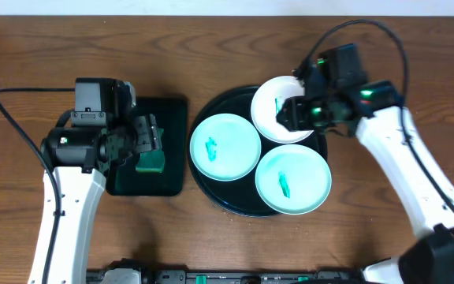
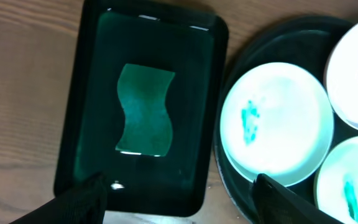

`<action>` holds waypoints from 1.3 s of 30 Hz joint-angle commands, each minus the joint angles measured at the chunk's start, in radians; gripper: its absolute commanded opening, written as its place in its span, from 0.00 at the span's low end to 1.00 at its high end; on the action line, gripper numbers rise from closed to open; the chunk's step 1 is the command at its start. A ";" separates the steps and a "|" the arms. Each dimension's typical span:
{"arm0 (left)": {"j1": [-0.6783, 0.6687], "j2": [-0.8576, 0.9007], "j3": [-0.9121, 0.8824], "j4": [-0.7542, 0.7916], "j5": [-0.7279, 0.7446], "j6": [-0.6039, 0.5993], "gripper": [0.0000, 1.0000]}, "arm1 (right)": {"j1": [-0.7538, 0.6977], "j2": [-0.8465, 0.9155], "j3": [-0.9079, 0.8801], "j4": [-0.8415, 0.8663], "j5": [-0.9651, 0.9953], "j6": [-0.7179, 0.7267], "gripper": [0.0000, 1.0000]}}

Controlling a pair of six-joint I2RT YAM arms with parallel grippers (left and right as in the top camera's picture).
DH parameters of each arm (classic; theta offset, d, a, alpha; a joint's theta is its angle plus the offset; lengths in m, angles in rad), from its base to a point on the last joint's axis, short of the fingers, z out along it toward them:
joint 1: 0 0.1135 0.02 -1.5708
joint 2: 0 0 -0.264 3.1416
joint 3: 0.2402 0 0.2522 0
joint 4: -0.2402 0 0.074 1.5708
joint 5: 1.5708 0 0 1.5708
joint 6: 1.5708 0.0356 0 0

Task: Clean dirty plates on tray and stack at the side
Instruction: 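Reach right gripper to the upper-left pale green plate rim and grasp, then grasp the green sponge from the black tray with the left gripper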

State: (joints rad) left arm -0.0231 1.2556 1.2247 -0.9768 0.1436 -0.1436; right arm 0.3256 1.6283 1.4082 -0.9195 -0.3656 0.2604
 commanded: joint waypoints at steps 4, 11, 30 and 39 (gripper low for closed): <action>0.000 0.063 0.027 -0.033 -0.081 -0.067 0.76 | 0.113 0.129 0.016 0.038 0.143 0.211 0.46; 0.000 0.112 0.027 -0.052 -0.082 -0.068 0.75 | 0.167 0.258 0.016 0.056 0.183 0.242 0.39; 0.000 0.130 0.027 -0.056 -0.085 -0.068 0.75 | 0.226 0.421 0.016 0.146 0.241 0.267 0.24; 0.000 0.137 -0.019 -0.028 -0.085 -0.068 0.75 | 0.231 0.422 -0.007 0.171 0.298 0.267 0.05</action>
State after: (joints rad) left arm -0.0231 1.3815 1.2228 -1.0122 0.0715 -0.2062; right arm 0.5472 2.0396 1.4078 -0.7555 -0.1005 0.5194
